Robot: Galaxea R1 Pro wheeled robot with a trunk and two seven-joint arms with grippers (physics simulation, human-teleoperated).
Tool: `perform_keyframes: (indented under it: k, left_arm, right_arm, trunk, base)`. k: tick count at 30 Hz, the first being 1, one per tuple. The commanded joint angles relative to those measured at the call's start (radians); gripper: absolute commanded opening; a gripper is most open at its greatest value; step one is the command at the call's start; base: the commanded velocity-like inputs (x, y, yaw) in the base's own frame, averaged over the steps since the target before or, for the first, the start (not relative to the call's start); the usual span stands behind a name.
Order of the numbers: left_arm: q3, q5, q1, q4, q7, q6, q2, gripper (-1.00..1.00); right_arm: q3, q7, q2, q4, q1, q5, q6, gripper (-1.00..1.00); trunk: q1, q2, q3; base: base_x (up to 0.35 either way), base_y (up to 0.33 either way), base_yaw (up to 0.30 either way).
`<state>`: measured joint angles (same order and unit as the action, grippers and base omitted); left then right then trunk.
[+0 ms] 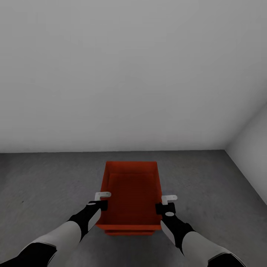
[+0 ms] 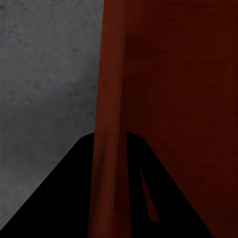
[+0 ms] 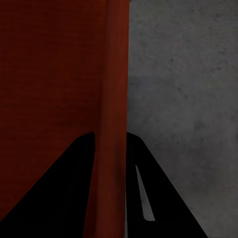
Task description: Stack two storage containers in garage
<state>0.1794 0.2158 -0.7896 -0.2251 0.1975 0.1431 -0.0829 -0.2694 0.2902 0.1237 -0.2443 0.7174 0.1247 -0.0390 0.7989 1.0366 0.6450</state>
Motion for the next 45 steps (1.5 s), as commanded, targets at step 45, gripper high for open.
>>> perform_keyframes:
  k: [45]
  left_arm:
    - [-0.02,0.029,0.0,-0.007,0.09,-0.083,0.021,-1.0]
  right_arm:
    - [0.026,0.07,-0.001,0.004,0.0,0.021,-0.006,-1.0]
  trunk:
    - [0.05,0.092,0.042]
  base:
    - [0.0,0.0,0.0]
